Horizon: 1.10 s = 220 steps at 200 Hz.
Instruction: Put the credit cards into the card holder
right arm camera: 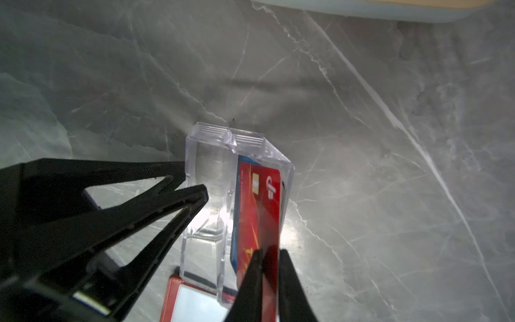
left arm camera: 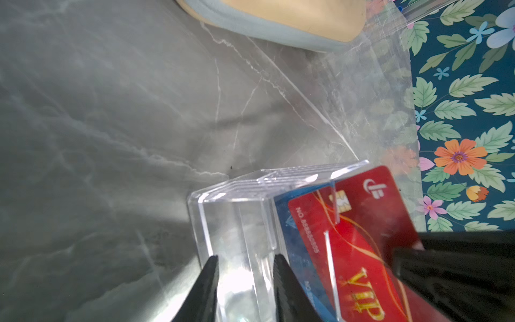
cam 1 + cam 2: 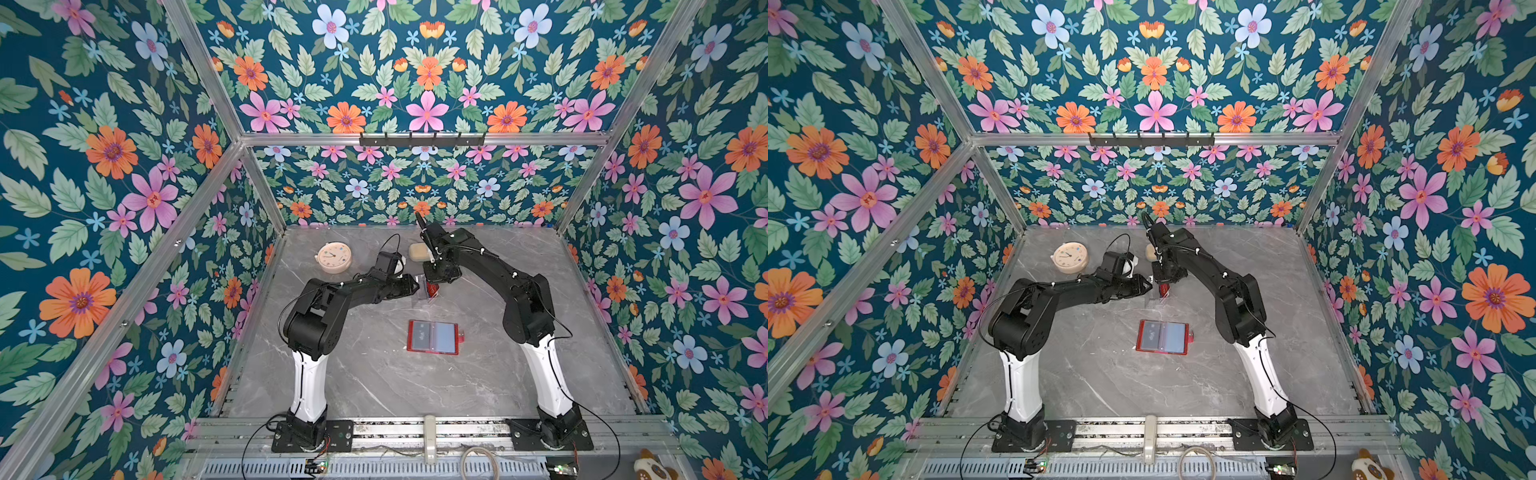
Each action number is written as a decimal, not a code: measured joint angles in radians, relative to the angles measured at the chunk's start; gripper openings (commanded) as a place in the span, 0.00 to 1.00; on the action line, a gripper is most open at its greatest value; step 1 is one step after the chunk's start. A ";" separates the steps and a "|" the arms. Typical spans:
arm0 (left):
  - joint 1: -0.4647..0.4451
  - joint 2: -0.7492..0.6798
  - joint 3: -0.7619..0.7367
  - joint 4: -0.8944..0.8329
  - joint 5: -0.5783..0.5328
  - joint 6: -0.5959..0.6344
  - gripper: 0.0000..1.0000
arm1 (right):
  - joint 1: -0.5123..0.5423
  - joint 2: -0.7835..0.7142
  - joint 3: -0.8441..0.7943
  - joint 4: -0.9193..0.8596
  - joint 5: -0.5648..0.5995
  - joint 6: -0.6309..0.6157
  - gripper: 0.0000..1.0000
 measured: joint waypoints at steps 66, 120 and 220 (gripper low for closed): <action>-0.002 0.000 -0.009 0.022 0.000 -0.008 0.35 | 0.003 0.000 0.008 0.000 -0.005 0.000 0.00; -0.006 -0.014 -0.035 0.042 0.002 -0.048 0.41 | 0.003 -0.032 -0.042 0.033 -0.025 0.008 0.00; -0.008 -0.157 -0.114 0.042 -0.004 -0.025 0.58 | -0.062 -0.407 -0.503 0.305 -0.136 0.074 0.00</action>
